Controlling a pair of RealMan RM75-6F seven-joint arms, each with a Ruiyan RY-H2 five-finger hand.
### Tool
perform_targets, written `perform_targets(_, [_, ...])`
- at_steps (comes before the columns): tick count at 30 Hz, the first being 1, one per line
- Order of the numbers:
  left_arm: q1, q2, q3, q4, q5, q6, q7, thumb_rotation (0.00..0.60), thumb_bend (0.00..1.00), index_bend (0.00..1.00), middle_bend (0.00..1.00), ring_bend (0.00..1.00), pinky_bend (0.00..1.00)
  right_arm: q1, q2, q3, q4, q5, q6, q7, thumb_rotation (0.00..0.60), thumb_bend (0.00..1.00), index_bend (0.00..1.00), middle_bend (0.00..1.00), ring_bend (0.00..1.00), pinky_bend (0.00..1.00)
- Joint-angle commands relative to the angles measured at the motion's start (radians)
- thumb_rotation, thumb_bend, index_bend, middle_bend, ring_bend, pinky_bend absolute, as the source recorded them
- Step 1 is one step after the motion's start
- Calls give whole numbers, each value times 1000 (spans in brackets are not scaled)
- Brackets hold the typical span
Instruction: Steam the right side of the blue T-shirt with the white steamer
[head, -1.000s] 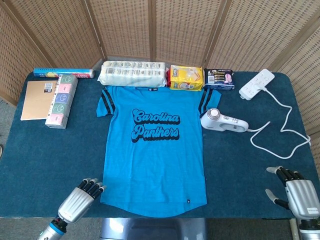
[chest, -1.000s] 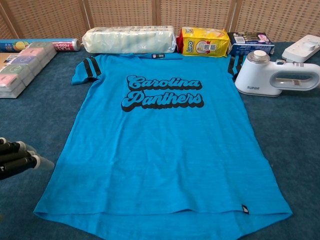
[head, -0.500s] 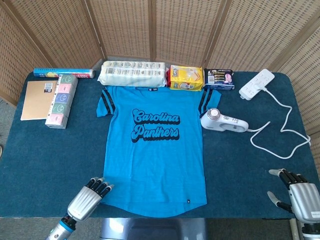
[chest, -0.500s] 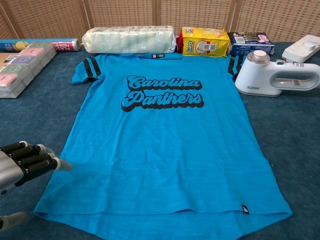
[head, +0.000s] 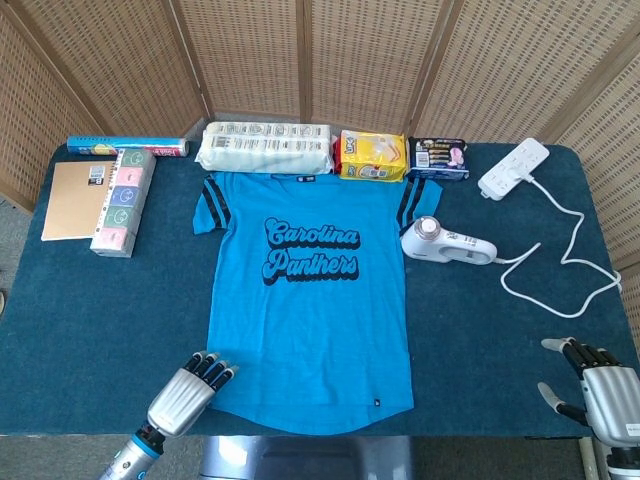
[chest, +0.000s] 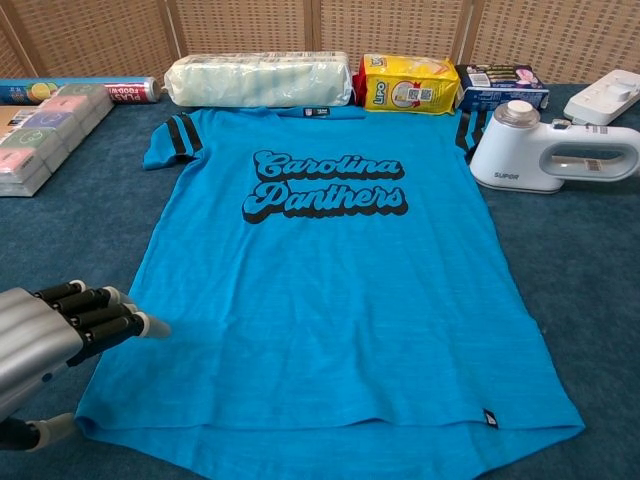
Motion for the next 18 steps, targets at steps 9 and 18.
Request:
perform_targets(9, [-17, -17, -9, -3, -16, -15, 12, 600, 191, 206, 290, 218, 264, -3, 0, 2, 2, 2, 1, 2, 571, 283, 316, 368, 435, 437])
perform_targets(18, [-40, -57, -42, -9, -46, -35, 15, 599, 210, 205, 290, 218, 293, -7, -1, 4, -1, 6, 1, -3, 573, 282, 316, 368, 437, 437])
